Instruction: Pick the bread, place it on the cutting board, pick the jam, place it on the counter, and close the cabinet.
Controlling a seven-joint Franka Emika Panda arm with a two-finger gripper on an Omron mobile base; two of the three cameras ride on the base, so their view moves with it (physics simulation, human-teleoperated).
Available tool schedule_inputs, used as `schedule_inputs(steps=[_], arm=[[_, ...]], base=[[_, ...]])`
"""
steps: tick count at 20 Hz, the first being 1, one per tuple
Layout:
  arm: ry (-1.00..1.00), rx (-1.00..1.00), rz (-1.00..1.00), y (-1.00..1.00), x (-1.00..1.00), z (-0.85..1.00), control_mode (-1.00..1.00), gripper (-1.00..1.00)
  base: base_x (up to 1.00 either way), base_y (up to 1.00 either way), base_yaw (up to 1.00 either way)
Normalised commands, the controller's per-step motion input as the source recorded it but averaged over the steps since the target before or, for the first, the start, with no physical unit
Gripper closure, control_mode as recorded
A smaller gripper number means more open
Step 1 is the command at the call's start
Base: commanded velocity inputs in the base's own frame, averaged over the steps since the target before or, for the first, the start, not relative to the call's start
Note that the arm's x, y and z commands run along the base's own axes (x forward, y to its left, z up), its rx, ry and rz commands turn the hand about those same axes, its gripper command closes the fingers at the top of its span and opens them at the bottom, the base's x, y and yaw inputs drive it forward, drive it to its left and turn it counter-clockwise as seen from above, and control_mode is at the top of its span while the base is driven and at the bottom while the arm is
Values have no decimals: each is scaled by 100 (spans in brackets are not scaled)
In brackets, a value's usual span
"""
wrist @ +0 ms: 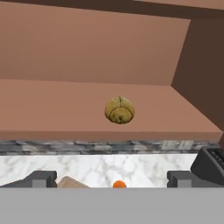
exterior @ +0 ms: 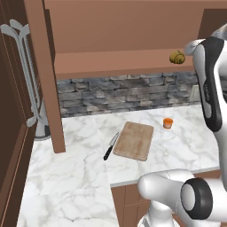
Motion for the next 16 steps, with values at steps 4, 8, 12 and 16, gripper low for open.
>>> schedule_inputs(steps=[4,8,12,16], arm=[[0,1,0,-1,20,-3,-100,-100],[0,0,0,-1,18,-21,-100,-100],[0,0,0,-3,18,-23,-100,-100],[0,0,0,-3,22,-8,-100,-100]], base=[[0,0,0],[0,0,0],[0,0,0],[0,0,0]])
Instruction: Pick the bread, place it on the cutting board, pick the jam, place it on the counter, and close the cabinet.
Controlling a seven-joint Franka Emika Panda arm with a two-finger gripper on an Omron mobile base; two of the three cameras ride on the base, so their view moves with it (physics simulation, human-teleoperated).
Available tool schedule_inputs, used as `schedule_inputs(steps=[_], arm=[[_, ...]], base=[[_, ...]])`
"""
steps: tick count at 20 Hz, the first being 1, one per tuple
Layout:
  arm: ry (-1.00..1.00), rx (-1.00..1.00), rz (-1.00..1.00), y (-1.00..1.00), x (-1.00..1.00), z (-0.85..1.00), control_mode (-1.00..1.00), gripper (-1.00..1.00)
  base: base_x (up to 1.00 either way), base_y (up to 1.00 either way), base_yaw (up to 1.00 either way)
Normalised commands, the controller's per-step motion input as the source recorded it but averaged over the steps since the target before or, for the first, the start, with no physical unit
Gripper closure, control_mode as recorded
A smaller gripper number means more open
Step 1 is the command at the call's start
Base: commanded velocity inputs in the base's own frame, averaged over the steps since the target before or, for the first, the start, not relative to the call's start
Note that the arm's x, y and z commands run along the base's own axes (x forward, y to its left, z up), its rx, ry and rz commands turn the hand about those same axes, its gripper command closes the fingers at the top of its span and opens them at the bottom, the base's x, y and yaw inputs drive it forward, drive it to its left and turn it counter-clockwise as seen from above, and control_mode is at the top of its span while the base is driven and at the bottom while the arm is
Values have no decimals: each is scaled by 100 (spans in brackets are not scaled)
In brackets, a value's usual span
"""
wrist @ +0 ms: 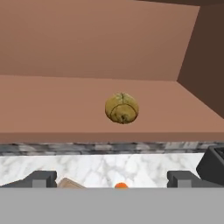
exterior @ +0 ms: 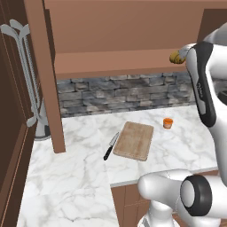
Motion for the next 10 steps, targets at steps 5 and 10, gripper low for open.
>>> schedule_inputs(steps=[5,10], arm=[[0,2,0,-2,30,0,-100,-100],[0,1,0,-3,27,0,-100,-100]], base=[[0,0,0],[0,0,0]])
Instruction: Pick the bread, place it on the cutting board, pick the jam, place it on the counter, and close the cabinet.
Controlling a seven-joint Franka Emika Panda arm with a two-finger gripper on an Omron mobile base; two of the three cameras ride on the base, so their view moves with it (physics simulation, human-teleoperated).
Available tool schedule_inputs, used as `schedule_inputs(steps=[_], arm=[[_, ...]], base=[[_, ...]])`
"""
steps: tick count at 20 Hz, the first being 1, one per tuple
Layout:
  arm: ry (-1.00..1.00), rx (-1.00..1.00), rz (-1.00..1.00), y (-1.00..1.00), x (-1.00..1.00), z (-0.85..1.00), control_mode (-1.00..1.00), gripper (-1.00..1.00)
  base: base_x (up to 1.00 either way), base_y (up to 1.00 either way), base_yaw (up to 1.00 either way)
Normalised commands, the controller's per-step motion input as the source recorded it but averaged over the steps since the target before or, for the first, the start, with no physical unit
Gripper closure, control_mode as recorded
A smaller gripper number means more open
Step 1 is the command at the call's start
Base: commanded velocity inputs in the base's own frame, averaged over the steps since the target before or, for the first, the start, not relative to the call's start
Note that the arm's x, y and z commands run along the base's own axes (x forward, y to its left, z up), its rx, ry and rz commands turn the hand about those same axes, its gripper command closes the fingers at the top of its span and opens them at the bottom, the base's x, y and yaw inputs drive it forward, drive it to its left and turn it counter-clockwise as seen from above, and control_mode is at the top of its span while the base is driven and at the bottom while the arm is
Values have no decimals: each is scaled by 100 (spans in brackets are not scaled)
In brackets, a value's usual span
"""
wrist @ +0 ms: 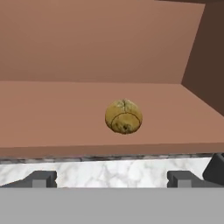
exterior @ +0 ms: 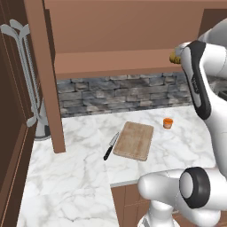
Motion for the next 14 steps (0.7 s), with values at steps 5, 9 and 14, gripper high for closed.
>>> schedule_inputs(steps=[5,9,14], arm=[[0,0,0,-6,24,-1,-100,-100],[0,0,0,-9,20,-10,-100,-100],[0,0,0,-15,15,-13,-100,-100]], base=[[0,0,0],[0,0,0],[0,0,0]])
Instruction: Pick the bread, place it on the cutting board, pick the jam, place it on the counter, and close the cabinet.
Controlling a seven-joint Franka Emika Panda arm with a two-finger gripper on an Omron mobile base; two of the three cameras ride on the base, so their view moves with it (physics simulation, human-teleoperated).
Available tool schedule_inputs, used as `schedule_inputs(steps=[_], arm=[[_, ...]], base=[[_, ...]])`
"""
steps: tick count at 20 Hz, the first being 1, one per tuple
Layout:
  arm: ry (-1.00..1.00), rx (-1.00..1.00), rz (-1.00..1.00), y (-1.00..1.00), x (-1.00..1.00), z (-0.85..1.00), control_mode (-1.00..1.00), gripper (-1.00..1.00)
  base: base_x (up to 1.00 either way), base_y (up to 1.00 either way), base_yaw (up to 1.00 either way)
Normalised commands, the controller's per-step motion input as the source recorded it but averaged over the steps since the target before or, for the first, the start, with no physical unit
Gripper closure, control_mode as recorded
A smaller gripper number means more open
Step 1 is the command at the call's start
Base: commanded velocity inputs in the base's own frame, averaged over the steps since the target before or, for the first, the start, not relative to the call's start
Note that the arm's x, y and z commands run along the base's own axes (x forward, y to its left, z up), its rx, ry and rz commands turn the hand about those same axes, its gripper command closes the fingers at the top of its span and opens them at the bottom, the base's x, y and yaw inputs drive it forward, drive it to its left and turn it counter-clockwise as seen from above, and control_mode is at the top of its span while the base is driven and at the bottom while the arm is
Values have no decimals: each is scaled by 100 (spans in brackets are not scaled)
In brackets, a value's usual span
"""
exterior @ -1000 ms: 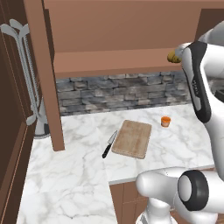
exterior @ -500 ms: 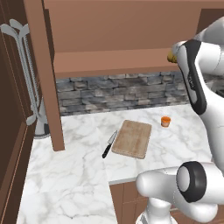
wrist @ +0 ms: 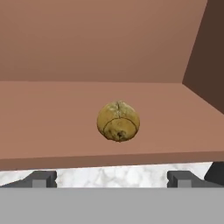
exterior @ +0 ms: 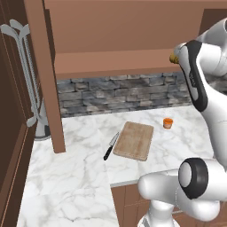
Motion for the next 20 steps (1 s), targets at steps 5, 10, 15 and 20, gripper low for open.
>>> schedule_inputs(steps=[5,10,15,20], arm=[[0,0,0,-8,19,-8,-100,-100],[0,0,0,0,23,-3,-100,-100],[0,0,0,-5,27,-1,-100,-100],[0,0,0,-7,23,0,-100,-100]], base=[[0,0,0],[0,0,0],[0,0,0],[0,0,0]])
